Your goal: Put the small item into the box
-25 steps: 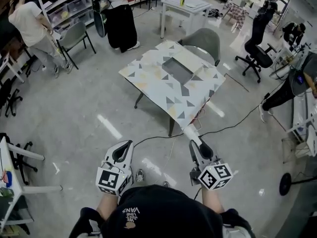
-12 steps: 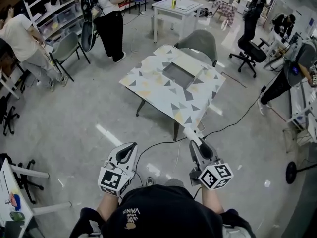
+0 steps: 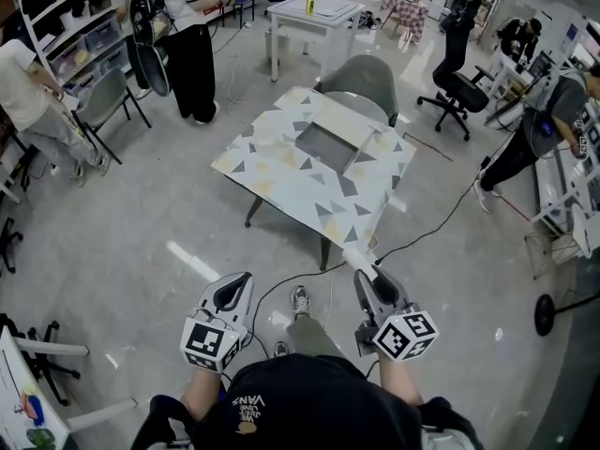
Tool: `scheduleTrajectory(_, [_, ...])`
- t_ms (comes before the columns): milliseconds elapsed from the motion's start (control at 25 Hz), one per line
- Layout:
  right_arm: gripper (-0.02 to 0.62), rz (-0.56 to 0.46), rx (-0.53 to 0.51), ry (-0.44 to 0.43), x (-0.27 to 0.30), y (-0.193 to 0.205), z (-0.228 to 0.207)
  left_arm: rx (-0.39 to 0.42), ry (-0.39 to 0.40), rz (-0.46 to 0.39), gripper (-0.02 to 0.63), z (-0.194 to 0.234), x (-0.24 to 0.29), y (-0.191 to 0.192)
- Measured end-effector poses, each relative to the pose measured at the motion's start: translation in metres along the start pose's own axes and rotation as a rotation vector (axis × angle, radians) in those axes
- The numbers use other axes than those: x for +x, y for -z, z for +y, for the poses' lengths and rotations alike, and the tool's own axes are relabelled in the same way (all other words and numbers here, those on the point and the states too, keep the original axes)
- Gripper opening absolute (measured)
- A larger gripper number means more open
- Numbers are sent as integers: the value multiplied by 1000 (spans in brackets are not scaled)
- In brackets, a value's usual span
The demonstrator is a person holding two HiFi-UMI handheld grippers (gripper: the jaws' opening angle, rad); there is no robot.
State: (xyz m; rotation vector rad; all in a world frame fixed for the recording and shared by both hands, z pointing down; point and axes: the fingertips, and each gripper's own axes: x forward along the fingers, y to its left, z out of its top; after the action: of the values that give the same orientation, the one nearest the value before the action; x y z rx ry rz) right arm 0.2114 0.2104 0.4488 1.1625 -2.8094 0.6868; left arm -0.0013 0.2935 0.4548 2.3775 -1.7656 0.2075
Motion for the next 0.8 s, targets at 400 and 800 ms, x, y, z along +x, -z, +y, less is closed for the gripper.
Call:
scheduleTrajectory(400, [127,-4,17,-36,83,-32,-51,18,-9,10,6,41,90,-27])
scheduleTrajectory(800, [126,-14,6,-51,168,-83,-117,43,-19,-33,6,78,198,-70])
